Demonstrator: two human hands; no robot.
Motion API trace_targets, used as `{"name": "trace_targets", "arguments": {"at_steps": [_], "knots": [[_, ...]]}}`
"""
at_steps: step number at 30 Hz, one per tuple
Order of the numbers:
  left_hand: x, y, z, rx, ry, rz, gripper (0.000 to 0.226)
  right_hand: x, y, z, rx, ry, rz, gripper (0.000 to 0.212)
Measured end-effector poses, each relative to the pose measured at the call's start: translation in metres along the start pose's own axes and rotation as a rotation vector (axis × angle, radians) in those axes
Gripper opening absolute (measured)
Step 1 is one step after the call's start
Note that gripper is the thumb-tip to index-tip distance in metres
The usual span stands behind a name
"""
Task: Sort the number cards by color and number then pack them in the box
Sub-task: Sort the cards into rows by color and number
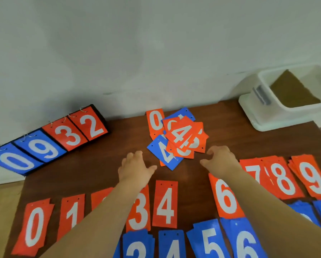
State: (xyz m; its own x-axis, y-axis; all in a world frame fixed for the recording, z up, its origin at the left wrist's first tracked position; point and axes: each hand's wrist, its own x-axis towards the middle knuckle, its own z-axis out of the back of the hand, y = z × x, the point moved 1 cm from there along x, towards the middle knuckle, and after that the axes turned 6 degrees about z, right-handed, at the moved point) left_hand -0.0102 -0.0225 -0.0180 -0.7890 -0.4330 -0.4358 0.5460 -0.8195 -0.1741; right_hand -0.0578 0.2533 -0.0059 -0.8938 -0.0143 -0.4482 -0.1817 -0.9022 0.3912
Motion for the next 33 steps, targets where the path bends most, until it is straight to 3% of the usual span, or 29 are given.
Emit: {"name": "trace_targets", "arguments": {"at_steps": [7,11,13,23,26,29,33], "knots": [[0.066,-0.044,-0.02,-0.044,0.01,0.081,0.097,0.102,0.03,0.003,-0.014,-0.024,0.16,0.069],[0.077,-0.048,-0.03,-0.071,-0.03,0.067,0.069,0.139,0.045,-0.015,-0.067,-0.048,0.195,0.096],[0.077,-0.046,-0.035,-0.123,-0.057,0.055,0.06,0.144,0.039,-0.027,-0.099,-0.039,0.192,0.098],[0.055,-0.05,-0.043,-0.56,-0.098,0.018,0.033,0.139,0.02,-0.019,-0.06,-0.267,0.179,0.061],[0.048,-0.046,-0.028,-0.721,-0.135,0.064,0.054,0.132,0.011,-0.013,-0.036,-0.335,0.185,0.043],[0.041,-0.034,-0.012,-0.806,-0.207,0.081,0.059,0.124,0.004,-0.01,0.164,-0.311,0.134,0.035],[0.031,-0.004,0.009,-0.819,-0.252,0.092,0.041,0.104,0.008,0.001,0.429,-0.342,0.105,0.022]]}}
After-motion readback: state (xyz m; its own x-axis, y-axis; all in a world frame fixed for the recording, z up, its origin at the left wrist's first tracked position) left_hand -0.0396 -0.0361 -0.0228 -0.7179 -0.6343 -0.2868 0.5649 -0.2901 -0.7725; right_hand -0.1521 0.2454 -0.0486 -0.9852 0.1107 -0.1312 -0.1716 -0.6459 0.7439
